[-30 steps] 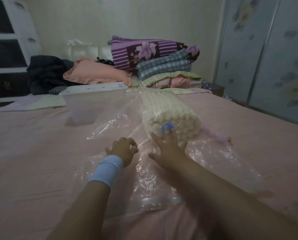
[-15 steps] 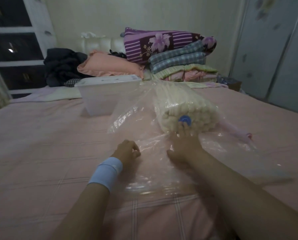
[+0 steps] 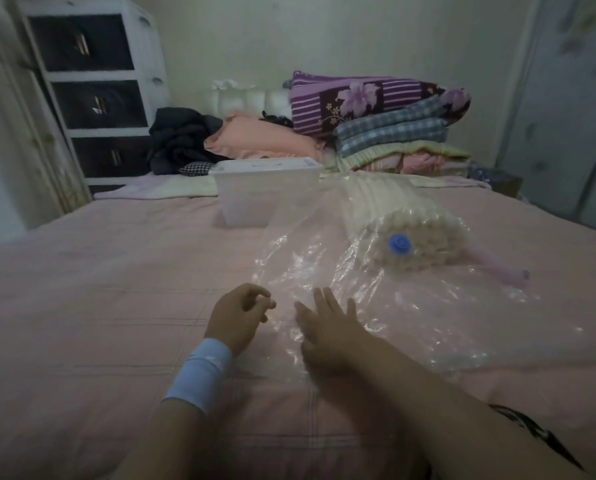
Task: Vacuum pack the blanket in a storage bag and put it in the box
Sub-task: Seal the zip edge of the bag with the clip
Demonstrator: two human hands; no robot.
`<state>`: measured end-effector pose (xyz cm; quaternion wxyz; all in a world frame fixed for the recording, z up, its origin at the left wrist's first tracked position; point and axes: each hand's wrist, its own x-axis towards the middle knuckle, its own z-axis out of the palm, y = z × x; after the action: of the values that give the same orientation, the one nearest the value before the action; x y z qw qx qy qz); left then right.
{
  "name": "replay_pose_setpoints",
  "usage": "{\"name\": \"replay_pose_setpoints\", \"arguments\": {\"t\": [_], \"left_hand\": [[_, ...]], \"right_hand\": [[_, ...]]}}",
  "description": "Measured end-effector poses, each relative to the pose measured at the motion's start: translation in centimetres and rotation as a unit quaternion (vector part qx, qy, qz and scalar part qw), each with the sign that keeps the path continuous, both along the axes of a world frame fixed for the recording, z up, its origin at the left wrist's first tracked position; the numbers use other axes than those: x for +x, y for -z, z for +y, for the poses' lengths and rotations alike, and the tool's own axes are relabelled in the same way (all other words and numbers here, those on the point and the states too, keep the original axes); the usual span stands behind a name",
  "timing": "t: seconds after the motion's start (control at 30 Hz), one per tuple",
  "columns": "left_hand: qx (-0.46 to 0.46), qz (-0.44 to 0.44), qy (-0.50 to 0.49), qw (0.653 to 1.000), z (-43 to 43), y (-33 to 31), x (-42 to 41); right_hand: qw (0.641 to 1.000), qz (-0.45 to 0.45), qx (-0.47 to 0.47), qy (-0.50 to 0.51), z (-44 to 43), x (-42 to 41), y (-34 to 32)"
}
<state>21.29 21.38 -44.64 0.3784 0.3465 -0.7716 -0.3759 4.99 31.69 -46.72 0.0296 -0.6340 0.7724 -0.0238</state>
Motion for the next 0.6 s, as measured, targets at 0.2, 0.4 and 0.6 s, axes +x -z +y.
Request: {"name": "replay_pose_setpoints", "arguments": {"t": [0.2,0.4,0.6], "left_hand": [[0.065,0.004,-0.022,0.998,-0.6,1.0,3.5],[0.16,-0.016,-0.04,0.986,-0.3,0.8,5.4],[0.359,-0.038,0.062,0.93,0.8,-0.3,6.5]], "right_hand": [[0.986,-0.001,-0.078,-0.145,-0.3,4.3,0.0],[0.953,-0.002,-0.23,-0.198,-0.8,4.4,0.6],[0.907,0.123,-0.315,-0.25,-1.4,5.1,1.1]]}}
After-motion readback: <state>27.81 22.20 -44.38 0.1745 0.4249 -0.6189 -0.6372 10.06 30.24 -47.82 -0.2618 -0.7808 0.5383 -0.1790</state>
